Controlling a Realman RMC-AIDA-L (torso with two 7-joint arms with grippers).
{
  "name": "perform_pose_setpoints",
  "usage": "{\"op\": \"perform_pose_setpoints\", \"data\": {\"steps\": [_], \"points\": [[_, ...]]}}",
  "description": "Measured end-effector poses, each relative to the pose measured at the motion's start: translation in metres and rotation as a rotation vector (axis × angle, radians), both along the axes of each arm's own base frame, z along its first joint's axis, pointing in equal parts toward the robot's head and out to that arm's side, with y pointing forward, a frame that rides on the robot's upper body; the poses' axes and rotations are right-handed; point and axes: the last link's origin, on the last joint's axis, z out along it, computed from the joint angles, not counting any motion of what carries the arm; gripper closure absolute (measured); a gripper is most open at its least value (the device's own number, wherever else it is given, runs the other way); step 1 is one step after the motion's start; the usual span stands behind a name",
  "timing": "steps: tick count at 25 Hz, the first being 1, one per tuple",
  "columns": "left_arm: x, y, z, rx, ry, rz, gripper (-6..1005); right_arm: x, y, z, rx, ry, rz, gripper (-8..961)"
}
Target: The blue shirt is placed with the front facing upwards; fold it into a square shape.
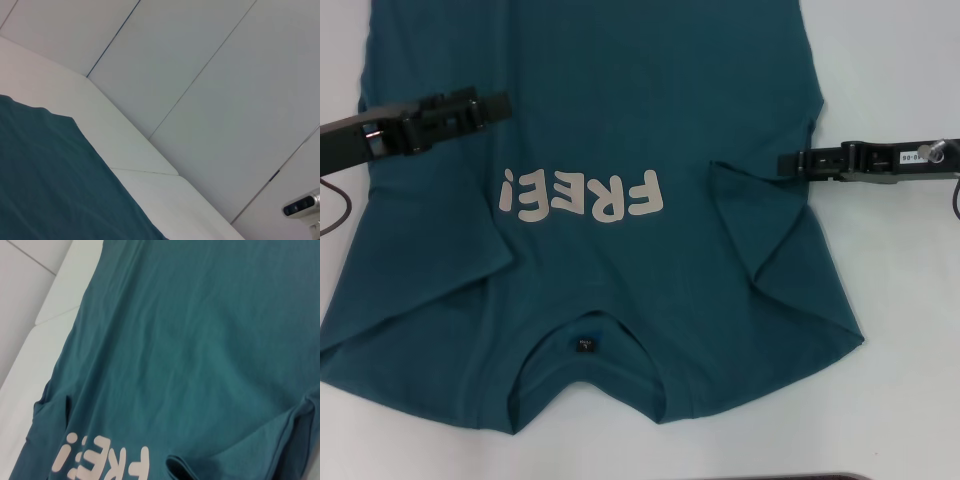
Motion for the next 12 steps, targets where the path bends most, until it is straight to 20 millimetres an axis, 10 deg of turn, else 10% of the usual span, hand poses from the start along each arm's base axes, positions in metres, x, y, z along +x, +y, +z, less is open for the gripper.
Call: {"op": "perform_pose_setpoints", "data": {"steps": [12], "points": [[-0.001,0.0,0.001,0.002,0.002,0.0,113,-0.013,0.015,-0.018,0.048,-0.004,-0.003,229]]}}
